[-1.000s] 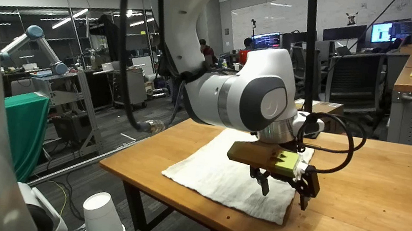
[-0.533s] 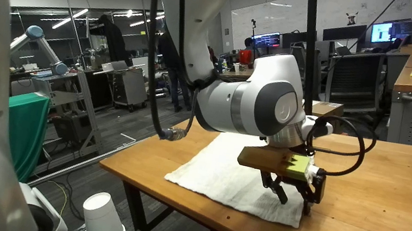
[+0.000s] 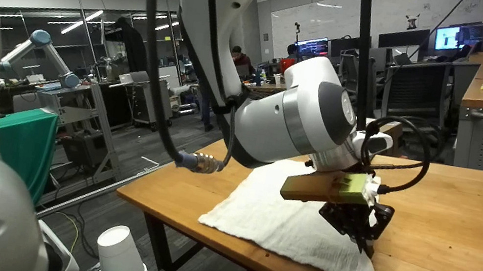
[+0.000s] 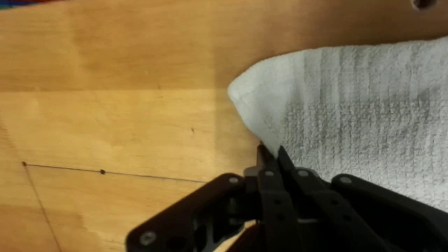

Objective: Fold the towel

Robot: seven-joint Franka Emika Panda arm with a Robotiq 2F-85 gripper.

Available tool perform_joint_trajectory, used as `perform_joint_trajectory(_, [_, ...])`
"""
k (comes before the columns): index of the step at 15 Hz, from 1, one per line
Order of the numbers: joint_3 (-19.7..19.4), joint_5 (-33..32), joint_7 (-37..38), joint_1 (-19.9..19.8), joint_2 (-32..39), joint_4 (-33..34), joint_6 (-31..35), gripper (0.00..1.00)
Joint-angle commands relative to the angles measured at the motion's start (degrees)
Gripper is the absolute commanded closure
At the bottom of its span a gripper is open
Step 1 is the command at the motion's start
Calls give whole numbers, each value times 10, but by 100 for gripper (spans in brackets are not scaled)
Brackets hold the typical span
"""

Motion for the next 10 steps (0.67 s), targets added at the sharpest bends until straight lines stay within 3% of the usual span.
perform_joint_trajectory(1, [1, -151, 121, 13, -101, -56, -105, 99])
perform_joint_trajectory(2, [26, -163, 142, 3, -122, -68, -147, 99])
perform_joint_trajectory(3, [16, -158, 170, 40, -141, -80, -188, 99])
perform_joint_trajectory(4, [75, -151, 186, 3, -157, -87, -226, 99])
perform_joint_trajectory(7, [163, -82, 220, 21, -185, -90, -303, 99])
perform_joint_trajectory(10, [236, -13, 245, 38, -175, -65, -337, 99])
